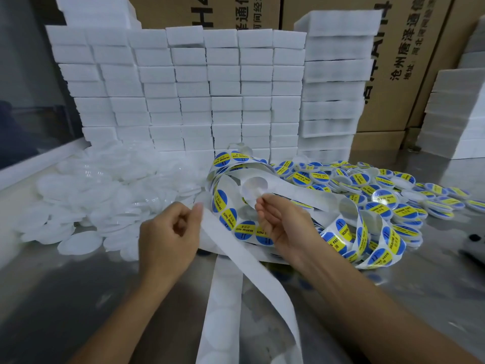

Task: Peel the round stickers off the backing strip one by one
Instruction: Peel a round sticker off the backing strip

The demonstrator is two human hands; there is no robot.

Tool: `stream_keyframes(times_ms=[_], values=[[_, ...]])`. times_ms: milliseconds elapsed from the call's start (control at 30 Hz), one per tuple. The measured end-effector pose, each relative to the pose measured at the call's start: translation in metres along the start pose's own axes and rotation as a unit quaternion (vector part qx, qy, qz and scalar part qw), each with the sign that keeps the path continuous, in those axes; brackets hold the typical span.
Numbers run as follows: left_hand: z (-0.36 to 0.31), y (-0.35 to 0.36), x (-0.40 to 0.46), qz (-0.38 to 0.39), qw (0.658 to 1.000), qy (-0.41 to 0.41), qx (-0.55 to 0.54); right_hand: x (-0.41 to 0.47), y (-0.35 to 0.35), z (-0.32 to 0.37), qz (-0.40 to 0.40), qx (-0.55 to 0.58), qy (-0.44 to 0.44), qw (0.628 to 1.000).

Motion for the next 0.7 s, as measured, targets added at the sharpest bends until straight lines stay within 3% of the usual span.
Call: stream_keyframes(times_ms=[100, 200, 300, 500, 700], values=[[0.005, -0.012, 0.010, -0.036, 0.994, -0.049, 0.093, -0.001, -0.001, 0.001, 0.005, 0.014, -0.042, 0.999], [0.014, -0.018, 0.018, -0.024, 0.971, -0.131, 0.201, -0.002, 0.000, 0.002, 0.008, 0.017, -0.069, 0.997], [0.021, -0.024, 0.022, 0.042, 0.939, -0.160, 0.301, -0.004, 0.001, 0.003, 0.018, 0.012, -0.083, 0.996], [0.029, -0.025, 0.023, 0.153, 0.875, -0.144, 0.437, -0.008, 0.004, 0.003, 0.020, -0.016, -0.112, 0.993], [0.026, -0.028, 0.020, 0.111, 0.898, -0.130, 0.406, -0.008, 0.005, 0.004, 0.015, -0.046, -0.115, 0.992]])
Point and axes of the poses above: each hand's wrist, its own x-axis towards the middle knuckle, its own y-axis out of the palm, z = x × y, the point moved 1 cm from there along x, towards the middle knuckle, and after that the axes turned 8 degrees about -y, right-handed, at the moved point
